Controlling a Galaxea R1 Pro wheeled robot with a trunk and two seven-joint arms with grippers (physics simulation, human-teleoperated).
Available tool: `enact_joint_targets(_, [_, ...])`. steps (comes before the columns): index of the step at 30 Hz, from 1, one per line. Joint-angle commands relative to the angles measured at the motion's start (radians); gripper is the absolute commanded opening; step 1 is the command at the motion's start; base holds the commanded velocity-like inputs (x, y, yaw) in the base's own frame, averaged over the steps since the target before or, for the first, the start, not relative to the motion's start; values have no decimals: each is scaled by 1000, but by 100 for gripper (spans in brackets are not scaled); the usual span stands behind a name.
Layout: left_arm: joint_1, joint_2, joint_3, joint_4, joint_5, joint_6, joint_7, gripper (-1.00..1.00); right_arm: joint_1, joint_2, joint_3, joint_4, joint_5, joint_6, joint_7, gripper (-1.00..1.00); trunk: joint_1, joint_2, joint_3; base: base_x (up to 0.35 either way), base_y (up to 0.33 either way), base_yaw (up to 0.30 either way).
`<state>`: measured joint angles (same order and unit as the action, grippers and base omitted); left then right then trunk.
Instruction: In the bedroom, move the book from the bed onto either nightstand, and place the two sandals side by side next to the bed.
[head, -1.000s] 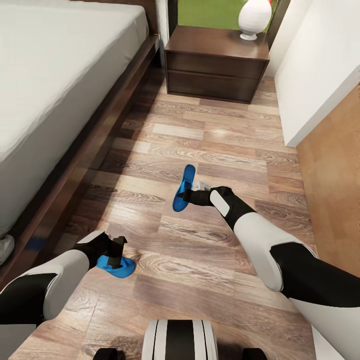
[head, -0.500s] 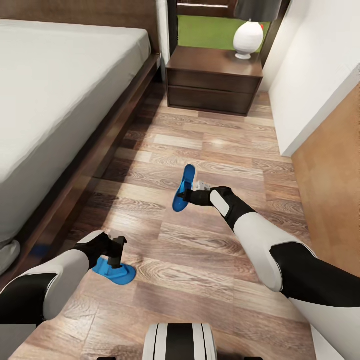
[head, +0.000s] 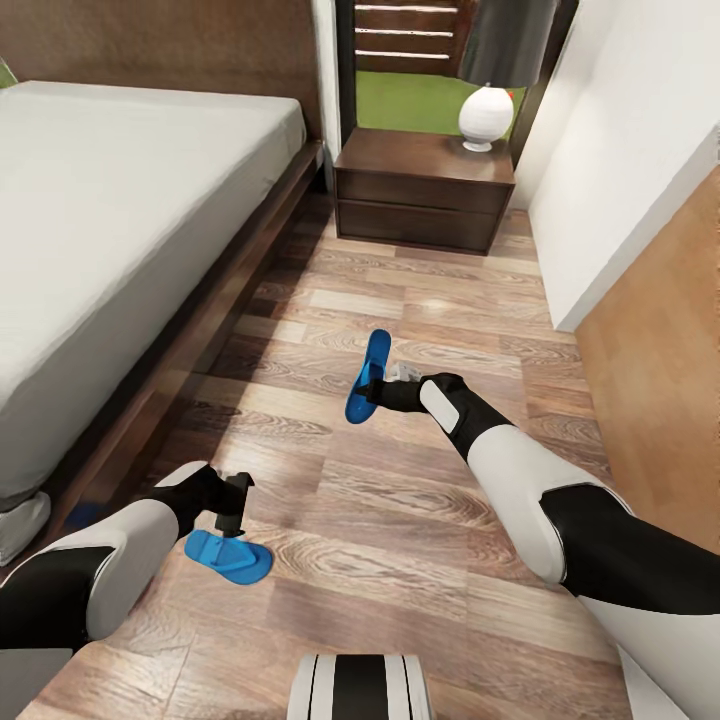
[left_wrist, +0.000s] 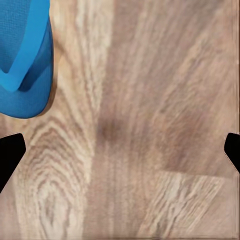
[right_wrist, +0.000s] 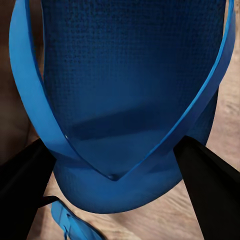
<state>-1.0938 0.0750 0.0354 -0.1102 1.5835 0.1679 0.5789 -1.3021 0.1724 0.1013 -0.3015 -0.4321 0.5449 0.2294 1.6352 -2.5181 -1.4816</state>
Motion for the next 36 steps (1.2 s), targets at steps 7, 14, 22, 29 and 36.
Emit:
enact_joint_targets(7, [0, 0, 2, -2, -5, 5, 6, 100, 0, -1, 5, -1, 2, 3, 1, -100, -3, 1, 27, 0, 0, 0])
enact_joint_targets(14, [0, -1, 0, -2, -6, 5, 6, 100, 0, -1, 5, 0, 2, 3, 1, -100, -6, 3, 54, 0, 0, 0])
enact_joint_targets(22, [0, -1, 0, -5, -6, 6, 6, 100, 0, -1, 5, 1, 2, 2, 1, -100, -10, 5, 85, 0, 0, 0])
enact_joint_targets(29, [0, -1, 0, -6, -7, 7, 4, 100, 0, -1, 5, 4, 3, 1, 1, -100, -13, 7, 112, 0, 0, 0])
enact_joint_targets(36, [0, -2, 0, -6, -7, 7, 5, 100, 0, -3, 5, 4, 3, 1, 0, -100, -16, 8, 139, 0, 0, 0])
